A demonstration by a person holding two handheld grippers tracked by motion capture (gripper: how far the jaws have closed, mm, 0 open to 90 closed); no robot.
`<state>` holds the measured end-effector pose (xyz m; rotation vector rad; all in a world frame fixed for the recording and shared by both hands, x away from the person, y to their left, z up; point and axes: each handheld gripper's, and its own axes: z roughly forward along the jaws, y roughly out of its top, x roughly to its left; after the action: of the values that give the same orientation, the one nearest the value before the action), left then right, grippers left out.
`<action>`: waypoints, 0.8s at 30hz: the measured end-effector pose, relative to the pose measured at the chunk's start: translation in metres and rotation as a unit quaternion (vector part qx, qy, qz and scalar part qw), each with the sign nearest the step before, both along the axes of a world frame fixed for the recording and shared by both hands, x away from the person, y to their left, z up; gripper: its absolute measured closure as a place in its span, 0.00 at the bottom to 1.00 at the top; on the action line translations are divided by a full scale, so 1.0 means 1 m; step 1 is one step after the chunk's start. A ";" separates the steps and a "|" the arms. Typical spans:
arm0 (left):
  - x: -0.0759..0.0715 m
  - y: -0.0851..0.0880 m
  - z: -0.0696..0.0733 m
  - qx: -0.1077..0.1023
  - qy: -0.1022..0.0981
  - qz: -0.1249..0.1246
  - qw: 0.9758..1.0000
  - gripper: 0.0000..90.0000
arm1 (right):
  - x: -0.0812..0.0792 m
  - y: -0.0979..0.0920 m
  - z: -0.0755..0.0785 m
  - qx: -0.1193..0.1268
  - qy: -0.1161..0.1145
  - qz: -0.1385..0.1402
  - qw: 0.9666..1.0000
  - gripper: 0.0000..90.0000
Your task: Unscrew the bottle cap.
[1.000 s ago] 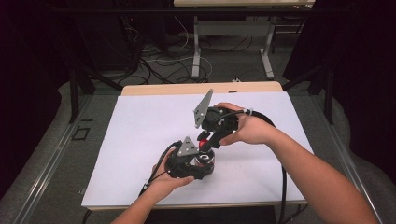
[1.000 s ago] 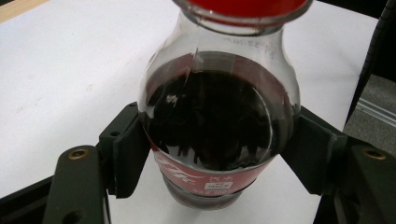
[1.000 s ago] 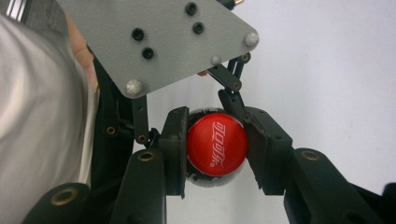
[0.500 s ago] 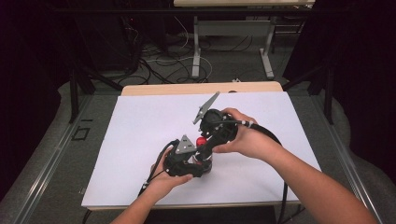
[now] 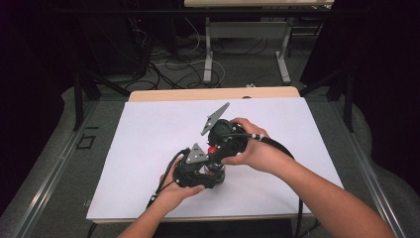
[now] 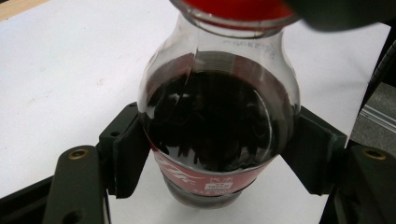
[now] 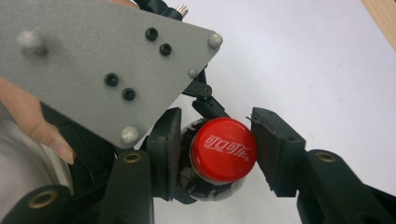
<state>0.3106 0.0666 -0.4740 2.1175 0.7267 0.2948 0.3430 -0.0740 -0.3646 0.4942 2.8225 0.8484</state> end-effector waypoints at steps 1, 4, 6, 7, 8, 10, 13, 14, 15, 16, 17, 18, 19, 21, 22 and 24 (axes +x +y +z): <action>0.000 0.000 0.000 0.006 -0.001 -0.004 1.000 0.34 | 0.002 0.000 0.000 -0.006 -0.004 0.006 1.000 0.63; 0.000 0.000 0.000 0.007 0.001 -0.009 1.000 0.34 | 0.010 0.000 0.001 -0.010 0.016 0.040 0.999 0.68; -0.001 -0.001 0.000 0.005 0.001 -0.009 1.000 0.34 | 0.017 -0.001 0.001 -0.011 0.024 0.076 0.997 0.68; -0.001 -0.001 0.000 0.006 0.003 -0.010 1.000 0.34 | 0.020 -0.002 0.002 -0.015 0.026 0.098 0.995 0.68; -0.001 -0.001 0.000 0.009 0.002 -0.014 1.000 0.34 | 0.022 -0.002 0.002 -0.017 0.029 0.120 0.992 0.68; -0.002 -0.002 -0.001 0.003 0.004 -0.013 1.000 0.34 | 0.027 -0.003 0.003 -0.024 0.027 0.168 0.985 0.68; -0.001 -0.002 -0.001 0.006 0.000 -0.018 1.000 0.34 | 0.031 -0.004 0.003 -0.025 0.034 0.200 0.979 0.68; -0.001 -0.002 -0.001 0.007 0.000 -0.019 1.000 0.34 | 0.031 -0.004 0.003 -0.026 0.035 0.206 0.978 0.68; -0.002 -0.002 -0.001 0.007 0.001 -0.019 1.000 0.34 | 0.032 -0.004 0.004 -0.025 0.034 0.213 0.976 0.68; -0.002 -0.003 -0.001 0.008 0.001 -0.019 1.000 0.34 | 0.032 -0.004 0.005 -0.019 0.033 0.220 0.975 0.68; -0.002 -0.003 -0.001 0.007 0.000 -0.017 1.000 0.34 | 0.031 -0.004 0.006 -0.016 0.038 0.219 0.975 0.68; -0.001 -0.002 -0.001 0.010 0.001 -0.018 1.000 0.34 | 0.031 -0.004 0.007 -0.017 0.036 0.218 0.975 0.68; -0.002 -0.003 -0.001 0.008 0.001 -0.016 1.000 0.34 | 0.031 -0.004 0.007 -0.014 0.037 0.215 0.976 0.68; -0.001 -0.002 -0.001 0.005 0.002 -0.016 1.000 0.34 | 0.030 -0.005 0.008 -0.016 0.032 0.203 0.978 0.68; -0.001 -0.002 -0.001 0.006 0.001 -0.015 1.000 0.34 | 0.030 -0.005 0.009 -0.016 0.029 0.200 0.979 0.68; -0.001 -0.002 -0.002 0.005 0.005 -0.011 1.000 0.34 | 0.030 -0.007 0.010 -0.016 0.023 0.196 0.980 0.68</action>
<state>0.3100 0.0647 -0.4758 2.1353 0.7086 0.2767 0.3734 -0.0805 -0.3541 -0.0566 3.0200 0.8595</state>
